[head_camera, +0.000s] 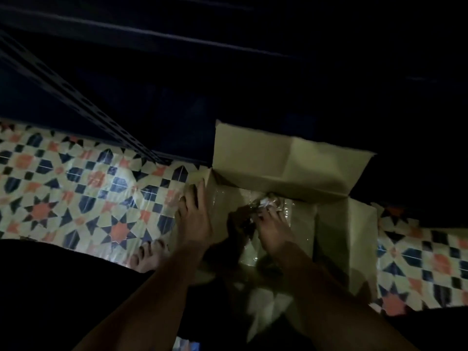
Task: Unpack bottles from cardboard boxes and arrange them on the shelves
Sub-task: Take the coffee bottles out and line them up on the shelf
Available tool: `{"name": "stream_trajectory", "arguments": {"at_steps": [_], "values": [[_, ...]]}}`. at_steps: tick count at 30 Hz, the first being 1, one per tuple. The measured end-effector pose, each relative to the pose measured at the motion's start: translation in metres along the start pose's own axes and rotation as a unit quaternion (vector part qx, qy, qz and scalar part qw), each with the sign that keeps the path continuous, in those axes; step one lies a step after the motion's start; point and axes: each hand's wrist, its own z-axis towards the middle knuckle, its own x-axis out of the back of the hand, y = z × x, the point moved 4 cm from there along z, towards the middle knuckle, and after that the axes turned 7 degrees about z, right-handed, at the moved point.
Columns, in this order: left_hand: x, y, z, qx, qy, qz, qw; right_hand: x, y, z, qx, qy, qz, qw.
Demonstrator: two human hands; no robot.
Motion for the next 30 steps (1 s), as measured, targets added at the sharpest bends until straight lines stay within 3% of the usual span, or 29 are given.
{"name": "stream_trajectory", "arguments": {"at_steps": [7, 14, 18, 21, 23, 24, 27, 28, 30], "values": [[-0.018, -0.006, 0.006, -0.023, 0.023, -0.059, 0.998, -0.035, 0.005, 0.035, 0.021, -0.031, -0.032, 0.999], [-0.019, -0.003, 0.008, -0.012, 0.025, -0.06, 0.998, -0.042, 0.004, 0.055, -0.004, -0.004, -0.061, 0.998], [-0.017, -0.002, 0.006, -0.011, 0.033, -0.079, 0.996, -0.051, 0.013, 0.052, -0.033, -0.035, -0.008, 0.999], [-0.019, -0.003, 0.007, -0.012, 0.037, -0.081, 0.996, -0.062, 0.024, 0.043, -0.079, -0.023, 0.145, 0.986], [-0.021, -0.004, 0.007, -0.01, 0.041, -0.079, 0.996, -0.065, 0.025, 0.034, -0.084, 0.013, 0.32, 0.943], [-0.022, -0.004, 0.007, -0.01, 0.041, -0.08, 0.996, -0.065, 0.024, 0.031, -0.089, 0.032, 0.414, 0.906], [-0.026, -0.005, 0.009, -0.011, 0.044, -0.084, 0.995, -0.062, 0.02, 0.023, -0.157, 0.036, 0.647, 0.745], [-0.027, -0.005, 0.009, -0.012, 0.047, -0.086, 0.995, -0.063, 0.02, 0.021, -0.185, 0.029, 0.691, 0.699], [-0.028, -0.006, 0.01, -0.011, 0.053, -0.094, 0.994, -0.064, 0.02, 0.018, -0.218, 0.036, 0.713, 0.665]]}}
